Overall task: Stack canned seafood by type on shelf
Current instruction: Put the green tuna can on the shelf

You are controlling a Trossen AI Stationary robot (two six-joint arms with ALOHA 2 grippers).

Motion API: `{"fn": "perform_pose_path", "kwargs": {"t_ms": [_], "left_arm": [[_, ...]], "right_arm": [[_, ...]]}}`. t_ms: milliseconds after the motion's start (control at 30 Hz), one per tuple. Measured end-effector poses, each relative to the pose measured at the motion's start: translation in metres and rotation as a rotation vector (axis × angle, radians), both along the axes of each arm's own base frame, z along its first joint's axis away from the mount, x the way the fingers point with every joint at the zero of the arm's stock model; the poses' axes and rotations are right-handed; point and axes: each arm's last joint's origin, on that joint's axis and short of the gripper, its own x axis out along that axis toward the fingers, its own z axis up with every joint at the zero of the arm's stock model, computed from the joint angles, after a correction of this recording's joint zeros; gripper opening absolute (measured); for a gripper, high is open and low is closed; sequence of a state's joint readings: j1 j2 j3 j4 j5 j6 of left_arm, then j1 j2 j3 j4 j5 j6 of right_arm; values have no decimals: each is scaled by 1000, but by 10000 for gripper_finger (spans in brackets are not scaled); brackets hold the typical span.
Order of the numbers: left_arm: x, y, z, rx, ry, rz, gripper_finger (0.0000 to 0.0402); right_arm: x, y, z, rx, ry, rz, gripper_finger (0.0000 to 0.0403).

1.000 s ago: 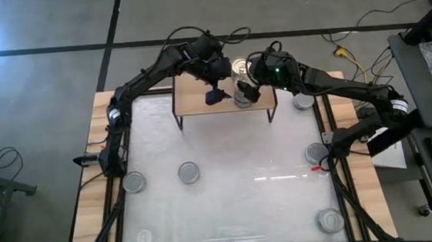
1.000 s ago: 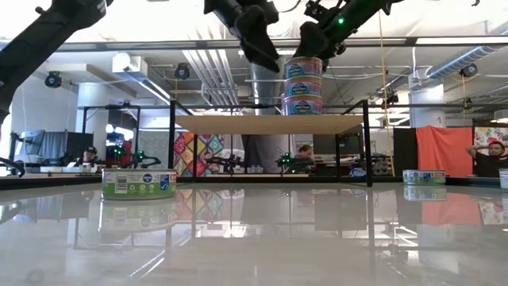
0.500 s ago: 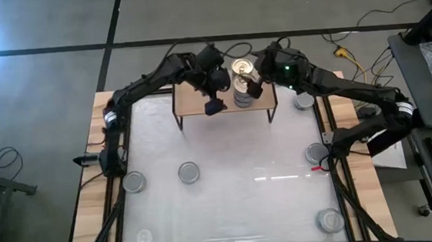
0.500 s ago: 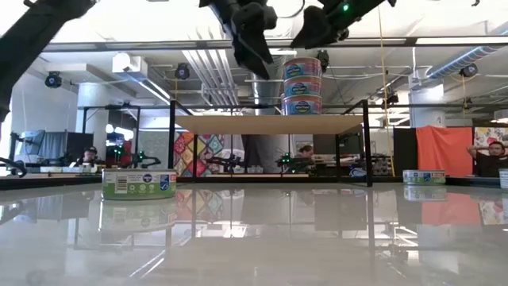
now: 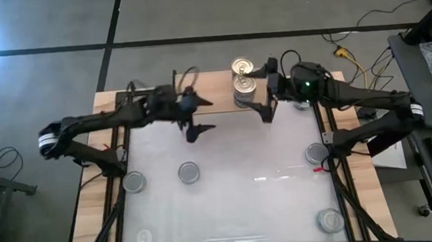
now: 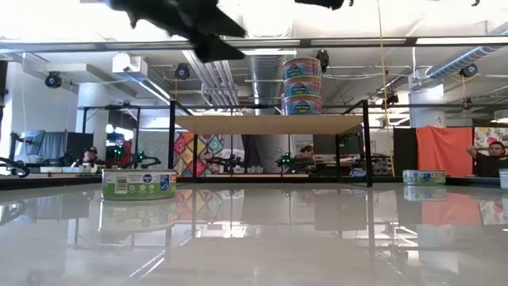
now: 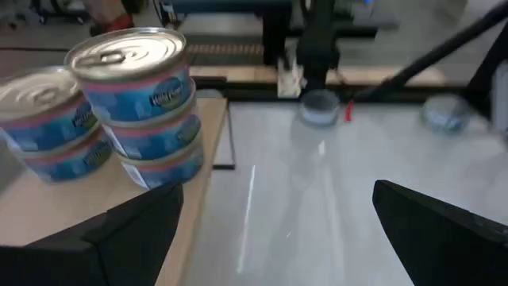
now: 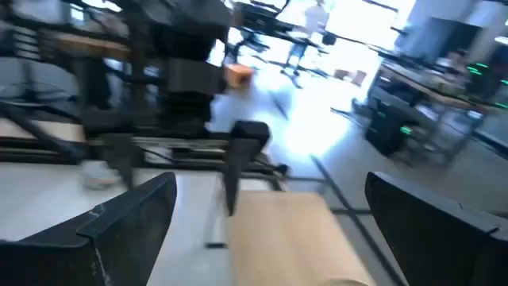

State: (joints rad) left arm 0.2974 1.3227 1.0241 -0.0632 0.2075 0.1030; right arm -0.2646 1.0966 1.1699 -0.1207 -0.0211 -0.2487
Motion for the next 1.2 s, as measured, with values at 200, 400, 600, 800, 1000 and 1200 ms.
{"fn": "perform_pose_path", "kwargs": {"t_ms": [200, 400, 600, 800, 1000, 1200], "left_arm": [[-34, -15, -28, -163, -98, 57, 396], [-58, -50, -37, -102, -169, -32, 396], [-83, -92, -54, -96, -230, -106, 396], [-108, -121, -84, -158, -206, -138, 396], [-125, -137, -104, -193, -191, -108, 396], [-139, -160, -115, -190, -154, -109, 396]], "right_arm": [[11, 37, -4, 0, 17, 153, 400], [22, 75, -9, 96, 0, 145, 400], [22, 120, -14, 177, -4, 85, 400], [31, 159, -34, 304, 11, -18, 400], [42, 178, -59, 485, 53, -69, 400], [68, 197, -97, 550, 127, -69, 400]]}}
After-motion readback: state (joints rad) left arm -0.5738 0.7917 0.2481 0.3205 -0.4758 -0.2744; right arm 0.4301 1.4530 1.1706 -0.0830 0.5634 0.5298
